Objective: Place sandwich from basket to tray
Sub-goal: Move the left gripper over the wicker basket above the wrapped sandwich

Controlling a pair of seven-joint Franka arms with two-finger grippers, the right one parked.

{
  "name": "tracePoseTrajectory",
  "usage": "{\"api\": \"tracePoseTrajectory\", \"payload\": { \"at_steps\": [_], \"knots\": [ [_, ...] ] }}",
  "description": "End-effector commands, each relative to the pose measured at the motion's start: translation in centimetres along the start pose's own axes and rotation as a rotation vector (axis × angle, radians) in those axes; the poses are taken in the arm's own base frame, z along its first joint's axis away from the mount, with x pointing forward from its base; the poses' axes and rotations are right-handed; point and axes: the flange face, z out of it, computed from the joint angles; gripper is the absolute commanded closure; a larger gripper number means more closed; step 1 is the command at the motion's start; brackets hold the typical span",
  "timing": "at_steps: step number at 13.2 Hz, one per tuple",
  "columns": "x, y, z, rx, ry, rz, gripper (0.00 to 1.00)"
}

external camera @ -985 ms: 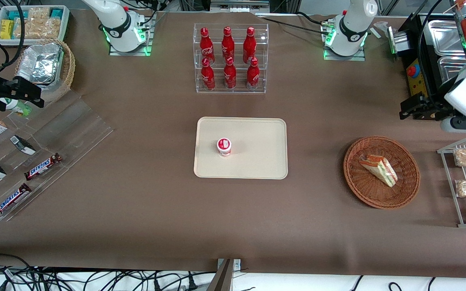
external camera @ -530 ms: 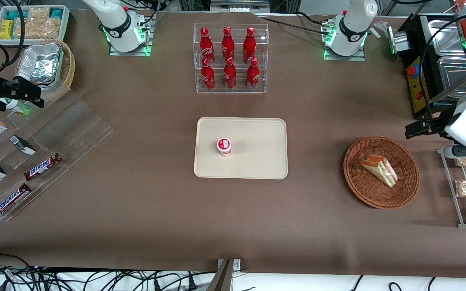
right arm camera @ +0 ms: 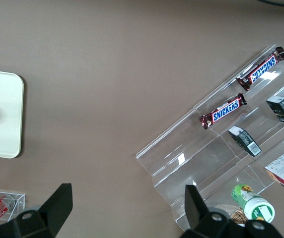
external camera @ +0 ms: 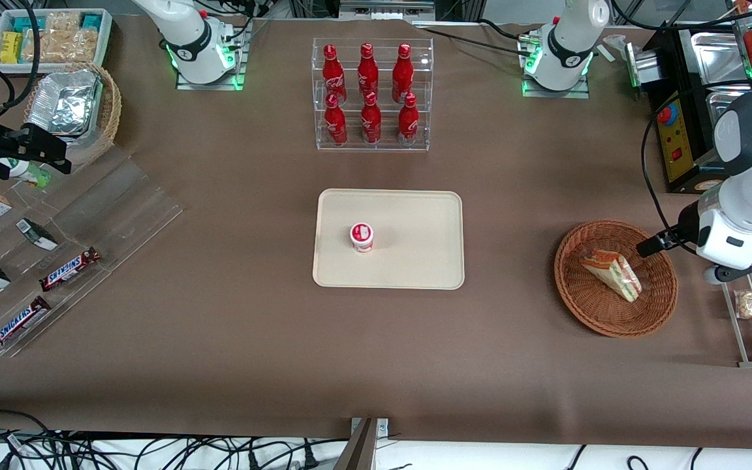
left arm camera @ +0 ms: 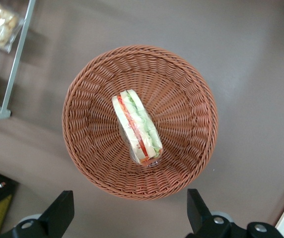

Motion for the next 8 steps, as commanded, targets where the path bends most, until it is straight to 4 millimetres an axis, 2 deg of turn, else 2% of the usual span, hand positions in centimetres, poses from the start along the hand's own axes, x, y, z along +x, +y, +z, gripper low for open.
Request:
{"api": "tracePoseTrajectory", "payload": {
  "at_steps": [1, 3, 8],
  "knots": [
    [-0.5, 0.0, 0.4, 0.006, 0.022, -0.070, 0.00],
    [-0.4, -0.1, 1.9, -0.012, 0.049, -0.103, 0.00],
    [1.1, 0.8, 7.6, -0.030, 0.052, -0.264, 0.00]
  ]
}}
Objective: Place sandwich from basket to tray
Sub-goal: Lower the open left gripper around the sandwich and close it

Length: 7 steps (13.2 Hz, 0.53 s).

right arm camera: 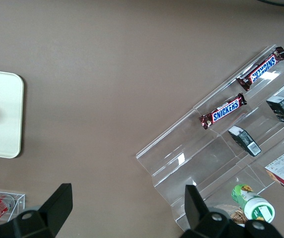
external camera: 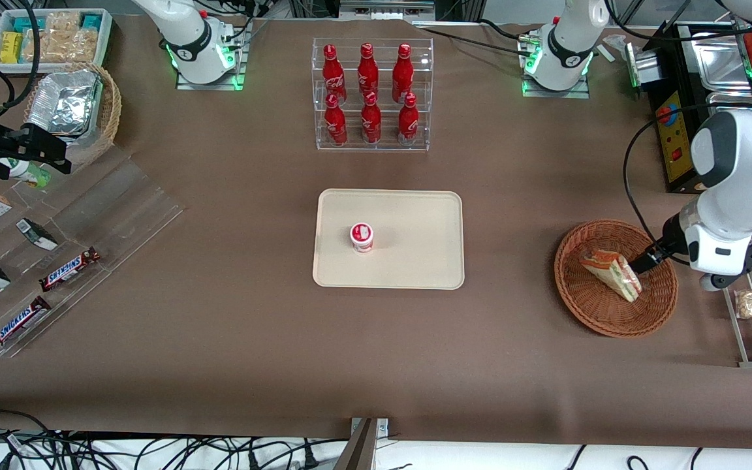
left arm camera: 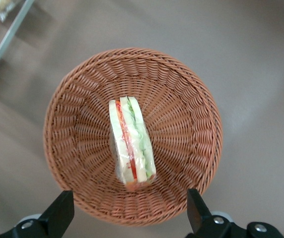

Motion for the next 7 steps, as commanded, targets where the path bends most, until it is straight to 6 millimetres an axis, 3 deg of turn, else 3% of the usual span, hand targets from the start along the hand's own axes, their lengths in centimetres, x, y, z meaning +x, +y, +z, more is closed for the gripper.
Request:
{"api": "tracePoseTrajectory", "payload": {
  "at_steps": [1, 7],
  "knots": [
    [0.5, 0.7, 2.8, 0.001, 0.015, -0.060, 0.00],
    [-0.5, 1.6, 7.4, 0.111, 0.071, -0.091, 0.00]
  ]
}}
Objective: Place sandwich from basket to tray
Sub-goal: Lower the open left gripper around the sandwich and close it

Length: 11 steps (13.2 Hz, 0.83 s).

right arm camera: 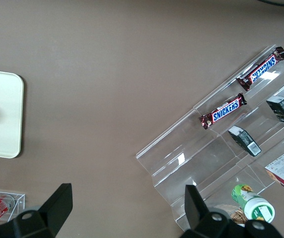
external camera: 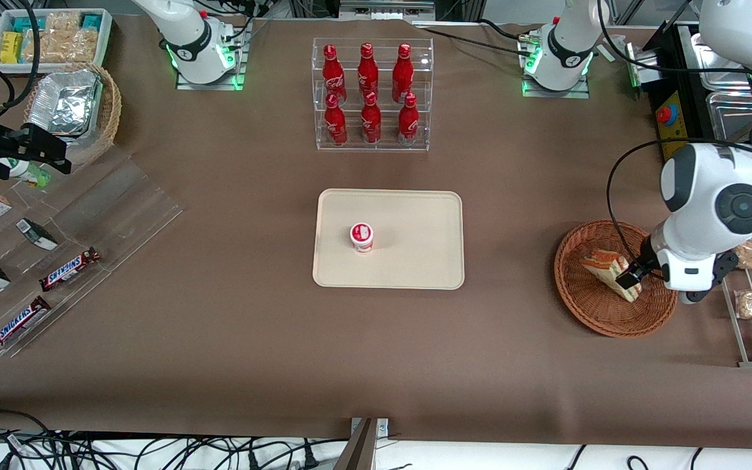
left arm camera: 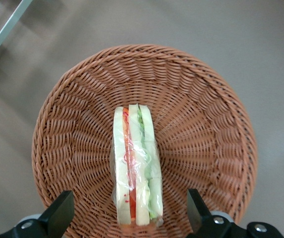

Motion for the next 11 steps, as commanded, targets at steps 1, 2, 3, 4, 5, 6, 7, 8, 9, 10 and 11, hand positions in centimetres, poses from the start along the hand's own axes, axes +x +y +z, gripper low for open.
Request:
{"api": "tracePoseTrajectory", "payload": {
  "at_steps": [1, 2, 3, 4, 5, 6, 7, 8, 9, 10, 11],
  "knots": [
    [-0.8, 0.3, 1.5, -0.004, 0.032, -0.006, 0.00],
    [-0.9, 0.3, 1.9, -0.022, 0.042, -0.013, 0.00],
    [-1.0, 0.4, 2.2, -0.035, 0.049, -0.031, 0.00],
    [-1.3, 0.5, 3.0, -0.039, 0.046, -0.035, 0.00],
    [-1.5, 0.5, 3.6, -0.042, 0.044, -0.034, 0.00],
    [-2.0, 0.2, 4.4, -0.047, 0.042, -0.031, 0.00],
    [-2.4, -0.1, 5.1, -0.057, 0.043, -0.031, 0.00],
    [-2.6, -0.3, 5.6, -0.060, 0.043, -0.028, 0.00],
    [-2.8, -0.4, 6.0, -0.062, 0.042, -0.028, 0.00],
    [-2.9, -0.6, 6.2, -0.065, 0.042, -0.027, 0.00],
    [-3.1, -0.7, 6.6, -0.061, 0.037, -0.025, 0.00]
  ]
}}
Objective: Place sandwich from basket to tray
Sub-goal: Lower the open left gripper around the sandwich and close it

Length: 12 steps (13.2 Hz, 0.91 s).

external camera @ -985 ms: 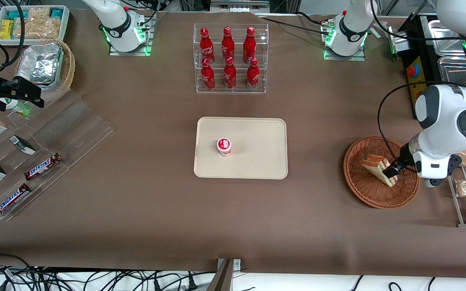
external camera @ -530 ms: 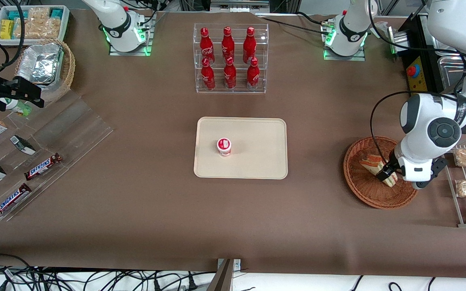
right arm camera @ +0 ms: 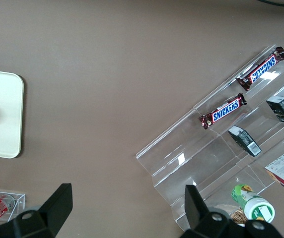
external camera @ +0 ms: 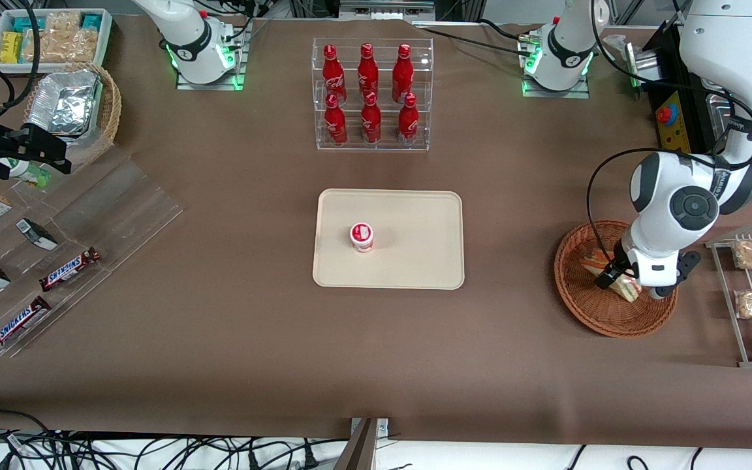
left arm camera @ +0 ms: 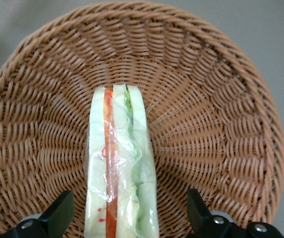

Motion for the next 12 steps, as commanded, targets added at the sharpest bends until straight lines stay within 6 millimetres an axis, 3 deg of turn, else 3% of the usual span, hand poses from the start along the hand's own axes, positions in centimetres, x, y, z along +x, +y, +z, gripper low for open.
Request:
{"api": "tracePoseTrajectory", "payload": {
  "at_steps": [1, 2, 3, 4, 8, 12],
  "knots": [
    [-0.3, -0.5, 0.2, 0.003, 0.017, -0.001, 0.00],
    [-0.2, -0.5, 0.2, 0.002, 0.018, -0.002, 0.32],
    [0.0, -0.8, 0.3, 0.004, 0.017, -0.007, 0.73],
    [0.0, -0.9, 0.4, 0.005, 0.016, -0.002, 0.88],
    [0.3, -0.9, -0.6, 0.004, 0.023, 0.005, 0.92],
    [1.1, -0.7, -5.9, 0.013, 0.039, 0.055, 0.92]
  ]
}}
